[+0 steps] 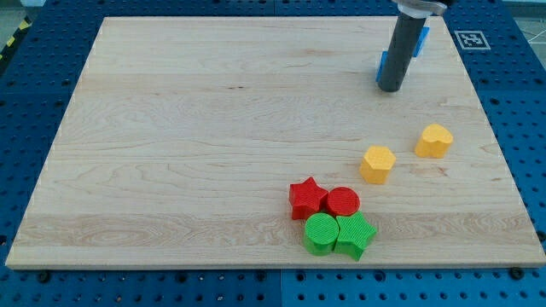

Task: Push blue cube along with blue triangle a bit up

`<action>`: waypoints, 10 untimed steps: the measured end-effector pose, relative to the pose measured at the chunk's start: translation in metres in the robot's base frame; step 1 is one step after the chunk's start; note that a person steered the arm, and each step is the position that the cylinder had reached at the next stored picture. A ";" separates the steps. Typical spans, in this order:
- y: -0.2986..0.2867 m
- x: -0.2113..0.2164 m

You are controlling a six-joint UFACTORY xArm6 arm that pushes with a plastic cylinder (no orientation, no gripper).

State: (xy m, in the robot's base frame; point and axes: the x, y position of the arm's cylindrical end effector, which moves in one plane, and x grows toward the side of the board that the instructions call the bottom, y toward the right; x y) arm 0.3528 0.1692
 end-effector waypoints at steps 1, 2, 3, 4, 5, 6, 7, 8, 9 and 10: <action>0.000 -0.026; 0.000 -0.053; 0.000 -0.071; 0.002 -0.071; 0.017 -0.071; 0.028 -0.071; 0.028 -0.076; 0.028 -0.090; 0.028 -0.098; 0.018 -0.096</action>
